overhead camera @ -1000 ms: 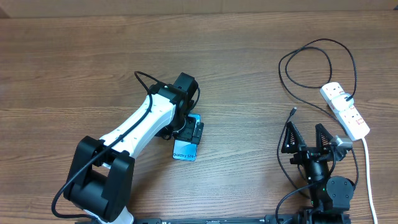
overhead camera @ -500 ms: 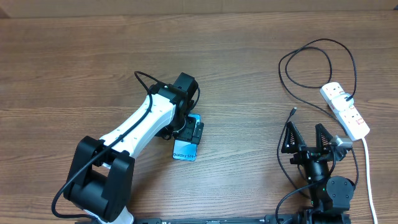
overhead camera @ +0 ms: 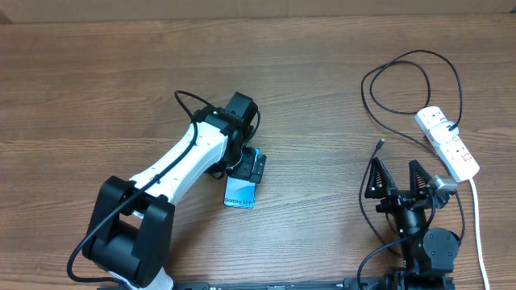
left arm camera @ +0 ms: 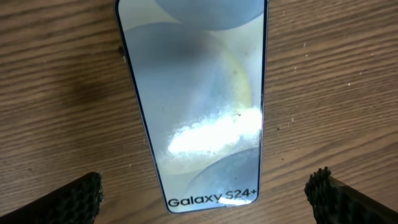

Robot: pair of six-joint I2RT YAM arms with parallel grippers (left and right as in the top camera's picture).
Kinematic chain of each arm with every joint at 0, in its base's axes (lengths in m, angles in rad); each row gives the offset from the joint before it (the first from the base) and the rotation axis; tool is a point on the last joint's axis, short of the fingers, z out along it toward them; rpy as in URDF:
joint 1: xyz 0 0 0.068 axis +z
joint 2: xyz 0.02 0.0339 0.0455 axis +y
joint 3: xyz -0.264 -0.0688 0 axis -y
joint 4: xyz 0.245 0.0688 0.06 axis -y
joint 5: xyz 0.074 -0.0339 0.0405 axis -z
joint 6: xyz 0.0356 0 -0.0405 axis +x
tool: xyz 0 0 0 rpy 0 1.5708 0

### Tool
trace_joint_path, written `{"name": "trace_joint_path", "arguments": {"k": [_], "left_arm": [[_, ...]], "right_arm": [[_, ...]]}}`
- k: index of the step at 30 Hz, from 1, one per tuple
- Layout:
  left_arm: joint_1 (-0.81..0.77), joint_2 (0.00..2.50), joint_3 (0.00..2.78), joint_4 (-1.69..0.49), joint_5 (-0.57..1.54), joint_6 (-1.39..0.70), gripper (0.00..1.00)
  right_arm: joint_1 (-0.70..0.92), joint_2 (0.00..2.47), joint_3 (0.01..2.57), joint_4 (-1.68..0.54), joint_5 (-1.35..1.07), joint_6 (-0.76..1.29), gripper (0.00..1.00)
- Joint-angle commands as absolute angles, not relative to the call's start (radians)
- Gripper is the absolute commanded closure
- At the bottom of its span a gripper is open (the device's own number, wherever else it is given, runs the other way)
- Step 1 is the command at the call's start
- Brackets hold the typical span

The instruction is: Plug charger to phone and switch on socket

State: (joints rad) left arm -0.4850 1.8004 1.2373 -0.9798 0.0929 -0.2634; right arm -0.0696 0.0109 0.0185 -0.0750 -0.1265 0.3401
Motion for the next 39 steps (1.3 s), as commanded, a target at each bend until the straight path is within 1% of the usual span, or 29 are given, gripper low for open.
{"name": "trace_joint_path", "arguments": {"k": [1,5,12,20,26,34,39], "left_arm": [[-0.493,1.811,1.206,-0.974,0.063,-0.277,0.00],[-0.492,1.811,1.198,-0.947,0.019,-0.278,0.00],[-0.501,1.811,1.198,-0.907,0.034,-0.346,0.00],[-0.536,1.811,1.196,-0.884,0.033,-0.352,0.00],[-0.550,1.811,1.168,-0.873,-0.040,-0.432,0.00],[-0.551,1.811,1.079,-0.761,-0.023,-0.435,0.00],[-0.551,1.811,1.060,-0.727,-0.020,-0.435,0.00]], "right_arm": [[-0.067,0.003,0.008,-0.070,-0.128,0.343,0.00],[-0.067,0.003,0.008,-0.070,-0.128,0.343,0.00],[-0.067,0.003,0.008,-0.070,-0.128,0.343,0.00],[-0.067,0.003,0.008,-0.070,-0.128,0.343,0.00],[-0.067,0.003,0.008,-0.070,-0.128,0.343,0.00],[-0.067,0.003,0.008,-0.070,-0.128,0.343,0.00],[-0.067,0.003,0.008,-0.070,-0.128,0.343,0.00]]}}
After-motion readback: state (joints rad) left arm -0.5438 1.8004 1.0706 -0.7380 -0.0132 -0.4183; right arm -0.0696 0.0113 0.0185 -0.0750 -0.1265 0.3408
